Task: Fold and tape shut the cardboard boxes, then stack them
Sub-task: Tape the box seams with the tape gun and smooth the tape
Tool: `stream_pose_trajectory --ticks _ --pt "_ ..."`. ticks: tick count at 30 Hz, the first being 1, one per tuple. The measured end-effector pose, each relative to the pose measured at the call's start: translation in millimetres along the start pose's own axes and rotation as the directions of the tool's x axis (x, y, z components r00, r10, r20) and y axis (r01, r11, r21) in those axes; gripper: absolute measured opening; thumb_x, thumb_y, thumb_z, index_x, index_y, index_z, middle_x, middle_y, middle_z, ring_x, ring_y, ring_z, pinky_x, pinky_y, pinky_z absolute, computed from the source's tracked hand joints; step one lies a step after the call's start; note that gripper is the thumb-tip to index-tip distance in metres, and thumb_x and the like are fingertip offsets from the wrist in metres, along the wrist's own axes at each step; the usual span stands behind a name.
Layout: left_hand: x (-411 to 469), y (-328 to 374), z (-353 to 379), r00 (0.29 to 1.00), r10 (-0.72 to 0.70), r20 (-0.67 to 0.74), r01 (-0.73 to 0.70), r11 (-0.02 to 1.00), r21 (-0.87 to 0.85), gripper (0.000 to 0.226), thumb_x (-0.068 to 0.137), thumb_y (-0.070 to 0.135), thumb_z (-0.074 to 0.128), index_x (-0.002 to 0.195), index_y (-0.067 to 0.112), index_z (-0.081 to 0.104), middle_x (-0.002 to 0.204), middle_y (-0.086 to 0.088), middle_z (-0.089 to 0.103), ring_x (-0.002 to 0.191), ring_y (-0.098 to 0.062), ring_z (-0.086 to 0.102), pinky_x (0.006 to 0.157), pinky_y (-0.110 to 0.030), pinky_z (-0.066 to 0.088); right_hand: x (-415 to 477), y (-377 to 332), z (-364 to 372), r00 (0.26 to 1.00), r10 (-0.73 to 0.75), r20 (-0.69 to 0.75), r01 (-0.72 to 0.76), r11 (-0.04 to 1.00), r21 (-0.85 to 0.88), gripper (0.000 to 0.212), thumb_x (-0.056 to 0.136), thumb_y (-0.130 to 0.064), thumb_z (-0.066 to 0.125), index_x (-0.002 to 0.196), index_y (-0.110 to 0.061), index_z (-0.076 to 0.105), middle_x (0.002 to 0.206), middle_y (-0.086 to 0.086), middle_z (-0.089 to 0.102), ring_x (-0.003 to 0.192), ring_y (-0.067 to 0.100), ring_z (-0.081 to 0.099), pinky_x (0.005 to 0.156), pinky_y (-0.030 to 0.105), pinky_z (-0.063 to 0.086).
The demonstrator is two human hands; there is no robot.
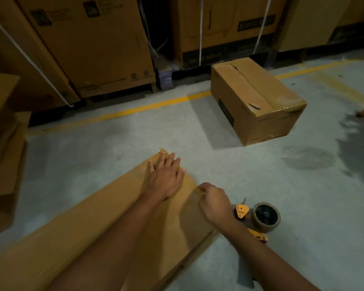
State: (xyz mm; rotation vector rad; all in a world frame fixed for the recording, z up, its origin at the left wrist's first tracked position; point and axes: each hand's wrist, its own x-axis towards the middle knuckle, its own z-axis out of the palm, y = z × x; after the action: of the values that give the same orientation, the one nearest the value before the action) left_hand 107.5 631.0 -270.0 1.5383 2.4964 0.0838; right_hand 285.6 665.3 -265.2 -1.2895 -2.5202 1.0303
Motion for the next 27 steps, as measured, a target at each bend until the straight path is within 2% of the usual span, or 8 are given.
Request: stream_pose_trajectory --ticks 6,10,13,15,20,23,25,27 --pt "50 -33 -12 0.995 -0.102 0.0 0.102 0.995 -0.016 0.061 0.099 0.063 0.022 0.14 0.025 0.045 0.151 0.006 0.036 0.139 -0.03 0.024 0.106 -0.057 0.026 18 -49 16 0.986 -0.083 -0.146 0.064 0.989 -0.132 0.035 0.095 -0.018 0.045 0.13 -0.013 0.05 0.123 0.006 0.061 0.108 0.027 0.06 0.085 0.034 0.043" --pt "75 -48 -13 0.983 -0.182 0.028 0.182 0.983 0.002 0.059 0.099 0.064 0.02 0.134 0.028 0.051 0.138 0.0 0.05 0.126 -0.028 0.039 0.098 -0.05 0.029 29 -47 23 0.998 -0.024 -0.055 0.008 0.965 -0.262 0.048 0.103 -0.025 0.036 0.15 -0.014 0.032 0.135 0.007 0.051 0.114 0.027 0.057 0.085 0.035 0.045" --pt "80 -44 -4 0.973 -0.23 0.0 0.23 0.97 -0.078 0.042 0.103 0.047 0.022 0.116 0.024 0.054 0.123 -0.001 0.06 0.116 -0.025 0.046 0.093 -0.046 0.029 47 -47 27 0.996 0.088 0.015 -0.083 0.973 -0.217 0.037 0.108 -0.031 0.026 0.131 -0.01 0.046 0.121 0.008 0.06 0.104 0.029 0.062 0.077 0.034 0.043" --pt "82 -41 -3 0.969 -0.244 -0.046 0.236 0.962 -0.138 0.037 0.105 0.038 0.025 0.111 0.019 0.057 0.117 -0.004 0.063 0.111 -0.025 0.049 0.093 -0.044 0.032 68 -51 30 0.995 0.089 0.044 -0.076 0.969 -0.235 0.03 0.106 -0.027 0.031 0.119 -0.008 0.05 0.114 0.009 0.065 0.101 0.03 0.064 0.081 0.037 0.049" --pt "95 -32 -6 0.918 -0.396 -0.013 0.393 0.914 -0.1 0.049 0.106 0.042 0.024 0.124 0.012 0.058 0.125 -0.012 0.064 0.115 -0.03 0.056 0.098 -0.043 0.037 111 -48 38 0.982 -0.128 0.137 0.156 0.963 -0.221 0.027 0.104 -0.022 0.038 0.108 0.0 0.054 0.105 0.017 0.064 0.094 0.036 0.063 0.074 0.039 0.045" --pt "99 -22 -5 0.875 -0.479 0.074 0.483 0.874 -0.052 0.045 0.105 0.04 0.027 0.125 0.013 0.057 0.126 -0.01 0.061 0.117 -0.028 0.054 0.102 -0.044 0.034 115 -24 25 0.946 -0.176 0.271 0.187 0.982 -0.015 0.036 0.109 -0.027 0.034 0.12 -0.003 0.058 0.116 0.015 0.065 0.104 0.029 0.062 0.09 0.038 0.048" --pt "98 -19 -3 0.857 -0.51 0.075 0.514 0.856 -0.052 0.042 0.102 0.039 0.03 0.12 0.014 0.058 0.123 -0.01 0.062 0.114 -0.027 0.054 0.102 -0.044 0.034 105 -11 16 0.921 -0.164 0.355 0.061 0.957 0.283 0.043 0.108 -0.04 0.033 0.133 -0.015 0.058 0.127 0.005 0.064 0.113 0.022 0.061 0.099 0.035 0.047" --pt "91 -16 -3 0.85 -0.526 0.032 0.526 0.848 -0.06 0.04 0.101 0.037 0.031 0.117 0.014 0.06 0.12 -0.01 0.063 0.113 -0.027 0.054 0.101 -0.044 0.034 94 -8 15 0.918 -0.143 0.37 -0.014 0.921 0.39 0.046 0.107 -0.045 0.033 0.134 -0.019 0.06 0.127 0.003 0.065 0.114 0.022 0.062 0.101 0.036 0.048"
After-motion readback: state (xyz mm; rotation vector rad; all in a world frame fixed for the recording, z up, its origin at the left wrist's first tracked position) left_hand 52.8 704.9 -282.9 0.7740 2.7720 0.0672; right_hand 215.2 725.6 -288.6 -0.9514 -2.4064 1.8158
